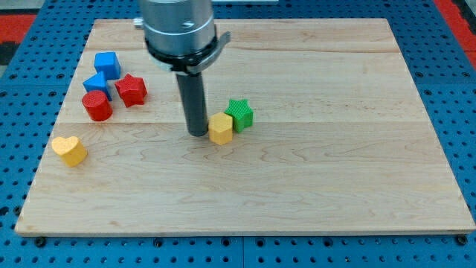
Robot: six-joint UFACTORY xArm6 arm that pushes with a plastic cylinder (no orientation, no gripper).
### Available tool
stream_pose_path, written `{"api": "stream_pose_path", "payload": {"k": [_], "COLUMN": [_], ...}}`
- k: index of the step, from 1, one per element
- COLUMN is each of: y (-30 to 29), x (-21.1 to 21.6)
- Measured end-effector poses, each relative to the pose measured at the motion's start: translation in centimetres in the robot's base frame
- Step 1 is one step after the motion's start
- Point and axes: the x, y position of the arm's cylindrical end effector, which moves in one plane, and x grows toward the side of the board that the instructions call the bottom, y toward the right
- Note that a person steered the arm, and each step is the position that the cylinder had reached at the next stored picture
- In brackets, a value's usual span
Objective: Place the yellow heart diagonally to the bottom right of the red circle
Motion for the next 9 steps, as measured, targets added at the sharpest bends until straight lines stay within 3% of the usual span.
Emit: {"api": "stream_pose_path", "payload": {"k": [1,2,3,4,5,6,8,9], "y": [2.0,2.6,-2.9,-16.7,-25.2,-22.0,-5.0,-7.3], "x": [2.2,7.8,10.9,10.5,8.8,4.0,4.4,2.3]}}
